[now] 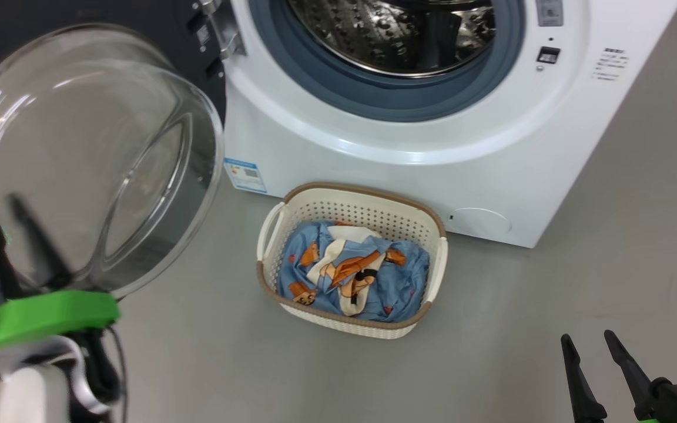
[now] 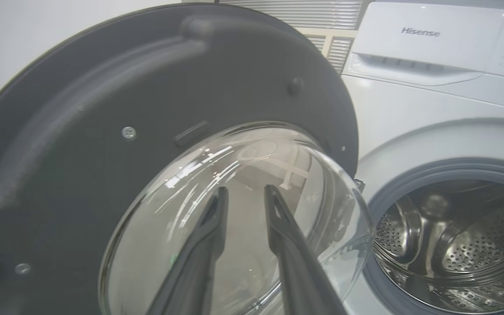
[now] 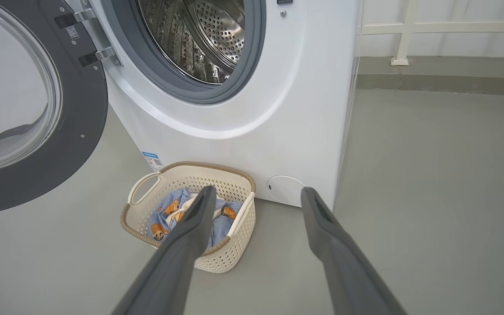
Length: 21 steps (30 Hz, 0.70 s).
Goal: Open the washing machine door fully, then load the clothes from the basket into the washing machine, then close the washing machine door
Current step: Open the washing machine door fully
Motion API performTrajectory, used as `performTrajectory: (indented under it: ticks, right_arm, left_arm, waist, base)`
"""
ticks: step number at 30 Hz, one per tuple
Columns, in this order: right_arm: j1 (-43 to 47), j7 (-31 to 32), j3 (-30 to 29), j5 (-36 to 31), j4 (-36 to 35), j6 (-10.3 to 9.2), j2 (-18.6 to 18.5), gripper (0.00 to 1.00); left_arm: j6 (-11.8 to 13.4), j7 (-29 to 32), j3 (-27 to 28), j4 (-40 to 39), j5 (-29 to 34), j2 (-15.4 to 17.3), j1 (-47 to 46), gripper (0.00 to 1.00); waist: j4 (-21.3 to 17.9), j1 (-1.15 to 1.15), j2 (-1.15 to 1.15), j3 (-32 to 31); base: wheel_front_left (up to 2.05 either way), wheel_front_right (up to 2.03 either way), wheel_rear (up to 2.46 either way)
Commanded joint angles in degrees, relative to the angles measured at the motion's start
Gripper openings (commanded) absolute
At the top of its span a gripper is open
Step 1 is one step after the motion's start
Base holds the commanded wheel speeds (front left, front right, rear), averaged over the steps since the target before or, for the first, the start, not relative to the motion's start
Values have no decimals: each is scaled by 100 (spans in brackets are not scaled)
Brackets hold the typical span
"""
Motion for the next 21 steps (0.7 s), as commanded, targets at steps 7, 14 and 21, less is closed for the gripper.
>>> performTrajectory:
  ticks: [7,14,21]
  right_arm:
    - [-256,-69,218,-151,-234,9,3,100]
    - [-319,-69,438,-229,-363,9,85,100]
    - [-242,-69,596,-285,-489,9,116,100]
  left_arm:
    - [-323,-35,-825,-816,-348,160,548,100]
    - [-884,-35,-756,-368,-419,187,1027,100]
    - [-1318,-35,-438,-86,51,168,1734,100]
  waist:
    - [-677,0,0,-355]
    - [-1413,0,0,-601]
    - [-2250,0,0,-776]
  base:
    - [0,0,0]
    - [0,0,0]
    - [0,0,0]
